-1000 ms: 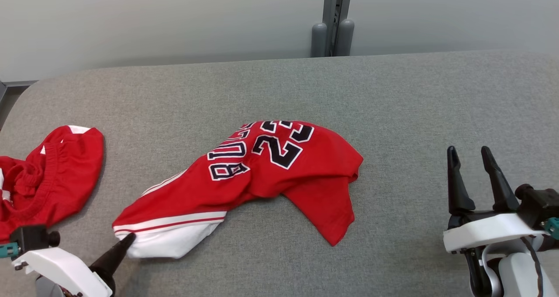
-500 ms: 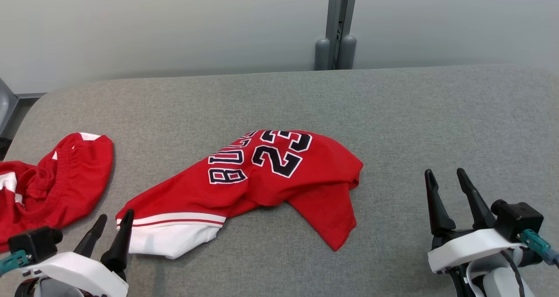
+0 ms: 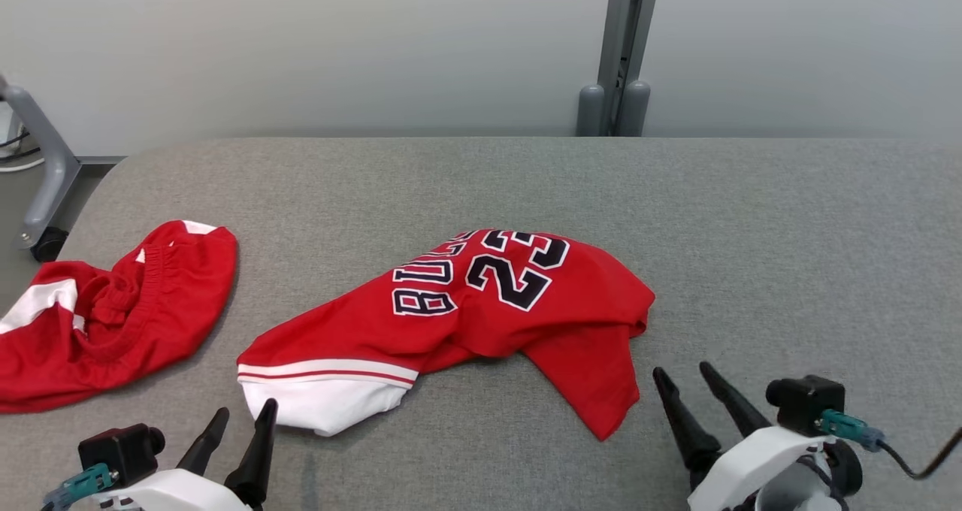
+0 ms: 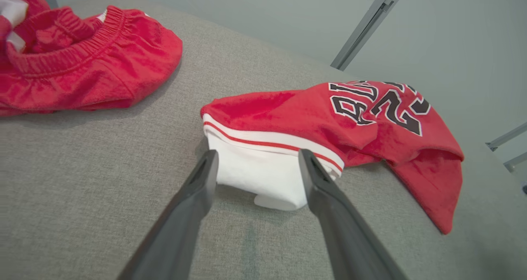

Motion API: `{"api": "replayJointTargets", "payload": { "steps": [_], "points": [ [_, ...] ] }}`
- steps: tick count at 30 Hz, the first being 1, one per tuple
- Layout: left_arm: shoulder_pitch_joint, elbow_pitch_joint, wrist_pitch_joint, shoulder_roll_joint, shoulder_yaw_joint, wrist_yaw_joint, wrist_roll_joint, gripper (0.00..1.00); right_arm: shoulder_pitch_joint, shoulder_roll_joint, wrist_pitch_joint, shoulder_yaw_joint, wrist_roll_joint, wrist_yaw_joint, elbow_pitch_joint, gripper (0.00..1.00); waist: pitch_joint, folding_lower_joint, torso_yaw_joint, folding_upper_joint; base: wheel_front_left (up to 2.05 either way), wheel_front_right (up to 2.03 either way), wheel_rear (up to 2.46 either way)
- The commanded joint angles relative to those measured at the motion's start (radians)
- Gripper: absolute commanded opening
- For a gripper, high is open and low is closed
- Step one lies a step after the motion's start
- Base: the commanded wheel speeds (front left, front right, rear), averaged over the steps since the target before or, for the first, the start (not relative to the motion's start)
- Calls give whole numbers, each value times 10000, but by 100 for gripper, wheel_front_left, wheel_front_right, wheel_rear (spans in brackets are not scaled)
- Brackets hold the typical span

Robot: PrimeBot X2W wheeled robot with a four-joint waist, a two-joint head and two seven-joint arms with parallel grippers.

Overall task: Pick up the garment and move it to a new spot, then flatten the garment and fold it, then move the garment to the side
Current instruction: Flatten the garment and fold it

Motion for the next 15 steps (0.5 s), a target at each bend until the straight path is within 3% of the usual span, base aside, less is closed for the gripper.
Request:
{"api": "replayJointTargets", "payload": {
  "steps": [1,5,15],
  "points": [
    [-251,27,-32,-22,-51,10,115,100,55,-153,573,320,280,1,267,100,-78,0,174,0,0,0,0],
    [-476,52,-54,-142,-236,-53,264,100,-296,-42,1551,700,646,1,1057,100,-96,0,542,0,0,0,0],
    [-748,539,-389,-381,-587,-137,683,100,-1045,447,2557,572,685,1,3200,100,-95,0,1228,0,0,0,0]
  ]
}}
